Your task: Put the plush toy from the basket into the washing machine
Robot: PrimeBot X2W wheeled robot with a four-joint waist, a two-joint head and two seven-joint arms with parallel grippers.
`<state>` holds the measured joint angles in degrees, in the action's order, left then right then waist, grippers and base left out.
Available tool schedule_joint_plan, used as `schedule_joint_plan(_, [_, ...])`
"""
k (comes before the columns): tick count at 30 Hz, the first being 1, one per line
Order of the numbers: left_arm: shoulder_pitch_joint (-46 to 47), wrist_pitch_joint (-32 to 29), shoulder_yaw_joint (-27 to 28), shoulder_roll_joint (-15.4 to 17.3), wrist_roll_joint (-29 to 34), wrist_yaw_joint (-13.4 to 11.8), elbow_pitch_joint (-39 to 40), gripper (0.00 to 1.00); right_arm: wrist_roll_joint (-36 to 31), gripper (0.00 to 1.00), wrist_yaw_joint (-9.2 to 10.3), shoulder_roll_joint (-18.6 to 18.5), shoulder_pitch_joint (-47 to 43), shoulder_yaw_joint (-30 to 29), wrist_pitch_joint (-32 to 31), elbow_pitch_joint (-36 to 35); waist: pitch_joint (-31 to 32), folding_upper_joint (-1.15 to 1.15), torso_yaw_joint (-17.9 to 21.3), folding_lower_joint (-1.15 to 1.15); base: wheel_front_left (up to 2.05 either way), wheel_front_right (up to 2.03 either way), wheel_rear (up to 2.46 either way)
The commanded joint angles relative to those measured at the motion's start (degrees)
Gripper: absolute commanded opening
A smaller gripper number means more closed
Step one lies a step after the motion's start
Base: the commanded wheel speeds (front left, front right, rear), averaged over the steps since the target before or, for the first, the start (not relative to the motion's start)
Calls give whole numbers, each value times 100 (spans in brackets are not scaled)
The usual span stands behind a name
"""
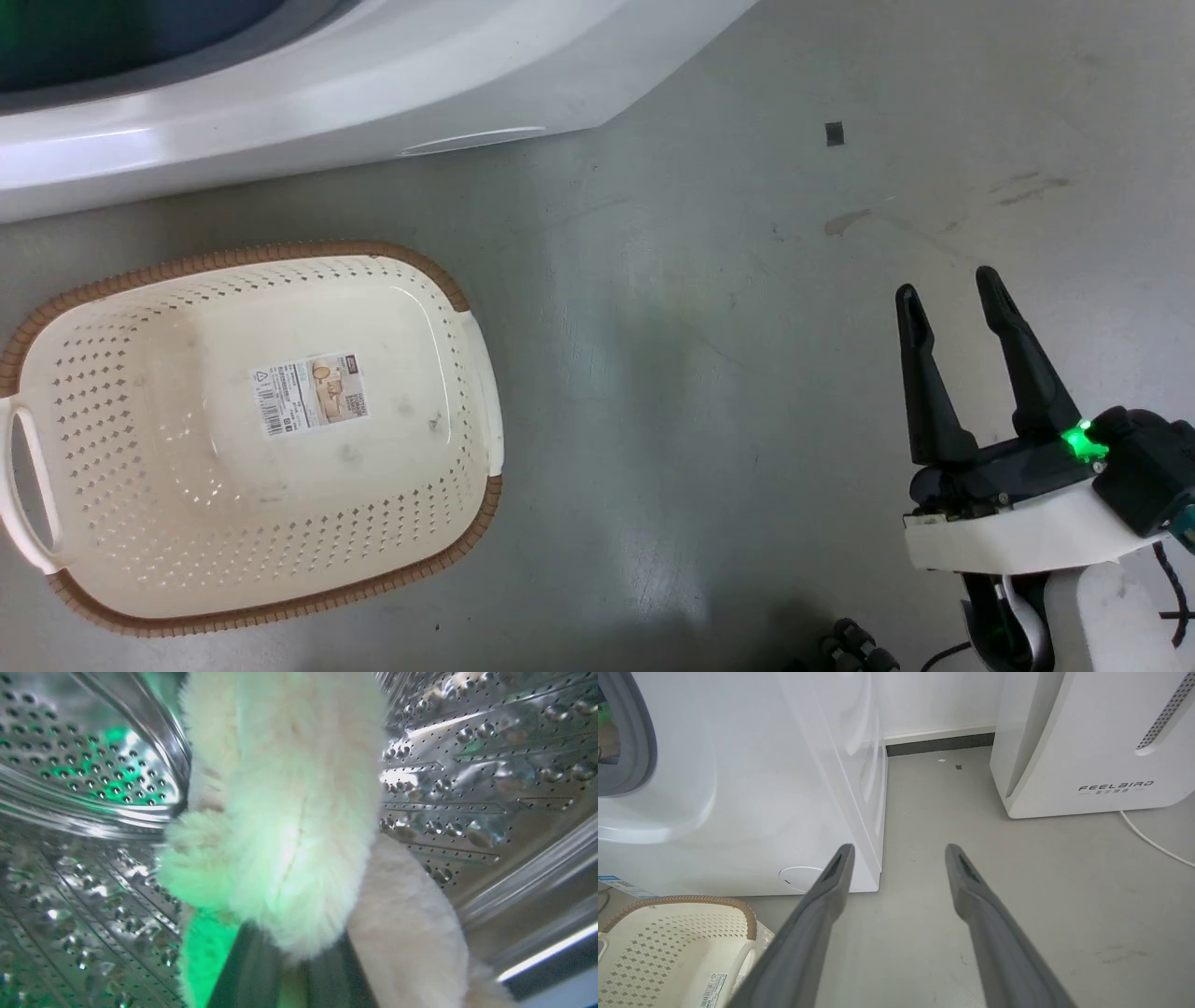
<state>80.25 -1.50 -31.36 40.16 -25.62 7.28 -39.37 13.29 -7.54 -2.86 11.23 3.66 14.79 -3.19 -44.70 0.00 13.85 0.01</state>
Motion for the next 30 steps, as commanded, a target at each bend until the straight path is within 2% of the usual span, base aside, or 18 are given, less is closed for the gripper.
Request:
schedule_joint_plan(1, [19, -90, -80, -17, -134, 20, -115, 0, 67, 100, 5, -1, 106, -7, 21, -27, -3, 0, -5, -1, 0, 0, 0])
schedule_joint_plan(8, [-13, -566, -1075, -58, -1054, 20, -466, 0, 49, 100, 5, -1, 143, 1, 21, 1, -1, 0, -74, -1, 0, 0, 0])
schedule_joint_plan(11, [1, -512, -1441, 14, -1296, 20, -509, 0, 22, 100, 5, -1, 153, 6, 21, 31, 64, 0, -104, -1, 0, 0, 0])
schedule_joint_plan(12, [8, -429, -1494, 18, -1394, 20, -543, 13, 15, 100, 5, -1, 158, 9, 21, 41, 99, 0, -111, -1, 0, 0, 0])
schedule_joint_plan(13, [18, -331, -1547, 22, -1461, 20, -577, 95, 10, 100, 5, -1, 160, 8, 21, 49, 136, 0, -120, -1, 0, 0, 0])
schedule_joint_plan(14, [11, -238, -1621, 18, -1508, 20, -609, 100, 4, 100, 5, -1, 159, 3, 21, 57, 191, 0, -132, -1, 0, 0, 0])
schedule_joint_plan(18, [-110, 168, -1832, -30, -1737, 20, -771, 100, -39, 100, 5, -1, 118, -25, 21, 113, 498, 0, -197, -1, 0, 0, 0])
schedule_joint_plan(25, [-802, 1008, -2088, -241, -2080, 21, -1058, 100, -139, 100, 5, -1, -36, -111, 21, 289, 1421, 0, -368, -1, 0, 0, 0])
schedule_joint_plan(30, [-1451, 1550, -2020, -446, -2204, -49, -1175, 100, -229, 100, 5, -1, -196, -147, 21, 390, 2155, 0, -532, -1, 0, 0, 0])
